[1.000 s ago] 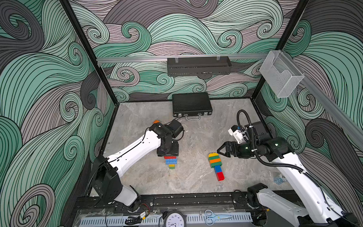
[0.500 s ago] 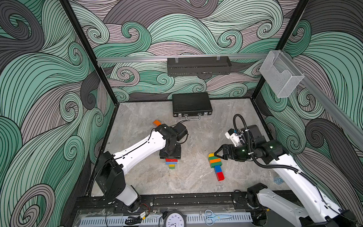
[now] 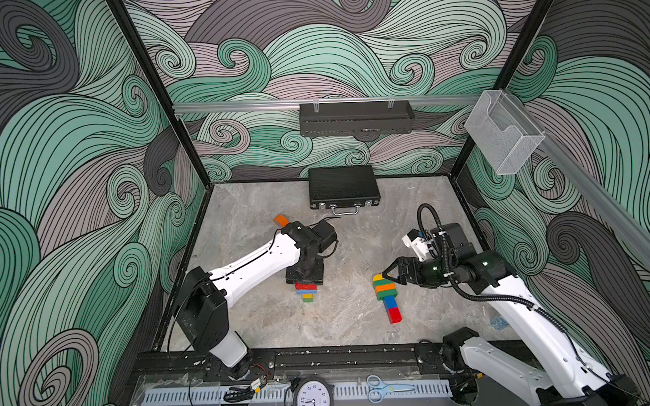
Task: Assemble an ice cream with lego
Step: Assemble the lego brick with the lego brick.
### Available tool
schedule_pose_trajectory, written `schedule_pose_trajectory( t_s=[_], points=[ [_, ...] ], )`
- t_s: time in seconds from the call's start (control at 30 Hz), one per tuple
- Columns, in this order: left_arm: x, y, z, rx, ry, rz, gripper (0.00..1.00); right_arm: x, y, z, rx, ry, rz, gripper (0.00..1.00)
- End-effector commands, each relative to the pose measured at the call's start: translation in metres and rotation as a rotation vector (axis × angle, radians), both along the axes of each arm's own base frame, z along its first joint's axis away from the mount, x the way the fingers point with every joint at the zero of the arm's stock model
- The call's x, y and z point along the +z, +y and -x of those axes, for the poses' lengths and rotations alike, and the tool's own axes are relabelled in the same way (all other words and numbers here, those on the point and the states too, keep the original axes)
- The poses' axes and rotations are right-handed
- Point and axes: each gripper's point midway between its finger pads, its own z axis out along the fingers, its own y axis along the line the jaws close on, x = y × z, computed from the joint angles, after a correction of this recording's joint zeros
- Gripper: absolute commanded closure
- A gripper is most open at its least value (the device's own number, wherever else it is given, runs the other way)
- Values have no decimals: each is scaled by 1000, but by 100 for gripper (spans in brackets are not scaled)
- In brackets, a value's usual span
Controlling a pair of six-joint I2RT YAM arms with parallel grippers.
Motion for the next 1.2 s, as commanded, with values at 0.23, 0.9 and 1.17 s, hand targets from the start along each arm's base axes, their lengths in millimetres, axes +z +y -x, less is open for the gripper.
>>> schedule_pose_trajectory(
  t_s=[0.23, 0.9, 1.17],
  points=[
    [0, 4, 1, 14, -18, -28, 55, 6, 1, -3, 8, -17, 3, 1],
    [-2, 2, 2, 20, -44, -30, 56, 7, 1, -2, 7, -15, 7, 1],
    [-4, 2, 4, 23, -45, -39, 56, 7, 1, -3, 7, -15, 8, 1]
  ],
)
